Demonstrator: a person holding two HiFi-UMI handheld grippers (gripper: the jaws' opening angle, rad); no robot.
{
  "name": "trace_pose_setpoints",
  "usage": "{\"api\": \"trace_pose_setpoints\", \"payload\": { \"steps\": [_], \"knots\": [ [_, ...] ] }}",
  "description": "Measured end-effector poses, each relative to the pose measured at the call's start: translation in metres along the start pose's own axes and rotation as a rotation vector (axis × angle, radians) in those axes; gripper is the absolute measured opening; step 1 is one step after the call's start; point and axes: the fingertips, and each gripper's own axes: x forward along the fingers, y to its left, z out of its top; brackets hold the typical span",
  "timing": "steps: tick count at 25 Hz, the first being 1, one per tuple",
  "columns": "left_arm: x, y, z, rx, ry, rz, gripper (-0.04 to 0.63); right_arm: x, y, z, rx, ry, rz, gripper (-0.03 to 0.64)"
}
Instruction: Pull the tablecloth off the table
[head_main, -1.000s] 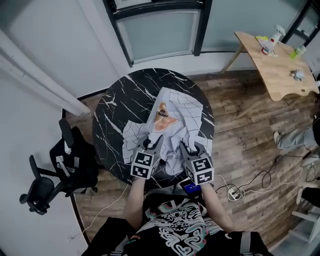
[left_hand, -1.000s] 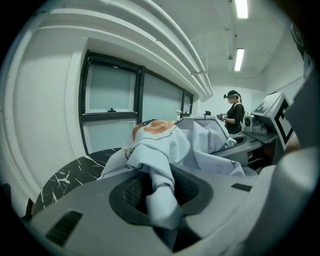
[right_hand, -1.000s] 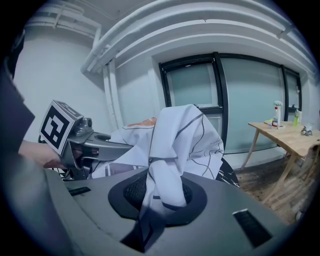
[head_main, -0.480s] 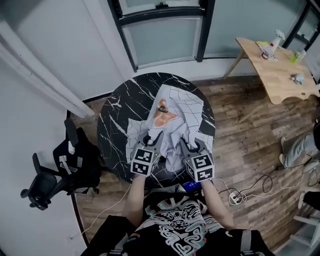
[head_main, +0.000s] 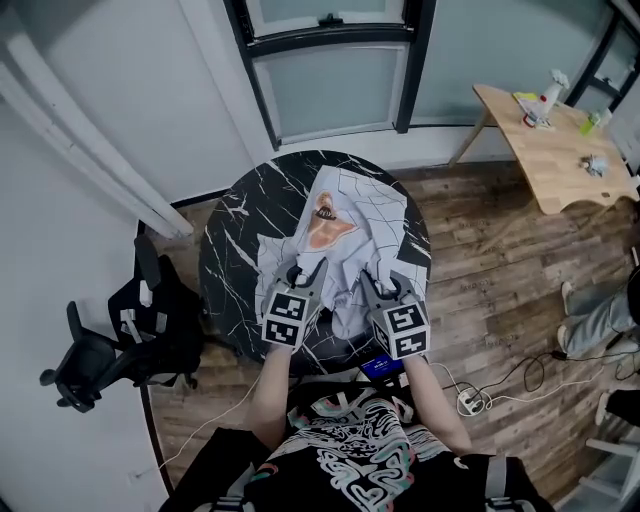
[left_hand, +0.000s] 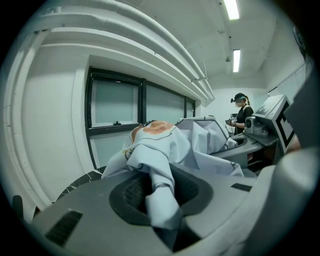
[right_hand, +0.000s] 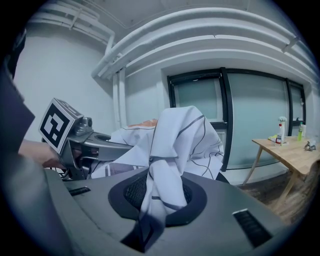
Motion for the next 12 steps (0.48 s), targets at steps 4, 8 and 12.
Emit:
{"api": "trace_pose_setpoints", "payload": {
  "steps": [4,8,12],
  "knots": [
    [-0.006,0.0,0.006,0.011,-0.014,0.003,0.091,-0.004,0.004,0.005,-0.015,-0.019,-0.003,0.064],
    [-0.011,-0.002,0.014,0.012,-0.031,0.004,0.091,-0.009,0.006,0.012,-0.028,-0.043,-0.012,0.064],
    [-0.013,-0.003,0.019,0.021,-0.041,0.007,0.091,-0.011,0.006,0.016,-0.04,-0.053,-0.01,0.064]
  ]
}}
